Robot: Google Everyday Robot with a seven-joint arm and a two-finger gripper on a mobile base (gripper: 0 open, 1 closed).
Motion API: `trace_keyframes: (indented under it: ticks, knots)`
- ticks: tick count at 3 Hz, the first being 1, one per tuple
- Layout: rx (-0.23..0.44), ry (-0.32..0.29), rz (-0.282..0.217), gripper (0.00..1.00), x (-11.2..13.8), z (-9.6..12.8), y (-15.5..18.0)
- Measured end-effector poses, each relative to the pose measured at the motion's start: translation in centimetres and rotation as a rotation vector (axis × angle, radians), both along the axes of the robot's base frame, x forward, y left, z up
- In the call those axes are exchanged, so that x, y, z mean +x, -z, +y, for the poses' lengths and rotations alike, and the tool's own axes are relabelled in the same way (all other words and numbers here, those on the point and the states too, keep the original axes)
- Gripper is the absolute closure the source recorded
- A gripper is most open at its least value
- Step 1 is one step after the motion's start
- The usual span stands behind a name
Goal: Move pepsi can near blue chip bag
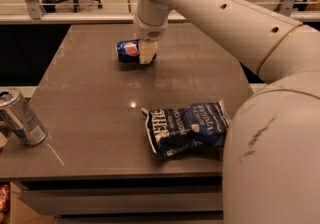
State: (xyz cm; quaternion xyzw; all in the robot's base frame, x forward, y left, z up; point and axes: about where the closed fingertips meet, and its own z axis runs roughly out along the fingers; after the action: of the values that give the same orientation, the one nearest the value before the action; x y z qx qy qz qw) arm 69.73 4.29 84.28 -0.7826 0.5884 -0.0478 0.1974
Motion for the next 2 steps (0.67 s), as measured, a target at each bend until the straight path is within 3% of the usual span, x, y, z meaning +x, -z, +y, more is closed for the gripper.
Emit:
trace_keyframes:
  ticks: [2]
  knots:
    - [0.016,-0.080,-0.003,1.00,-1.2,-1.5,-2.5]
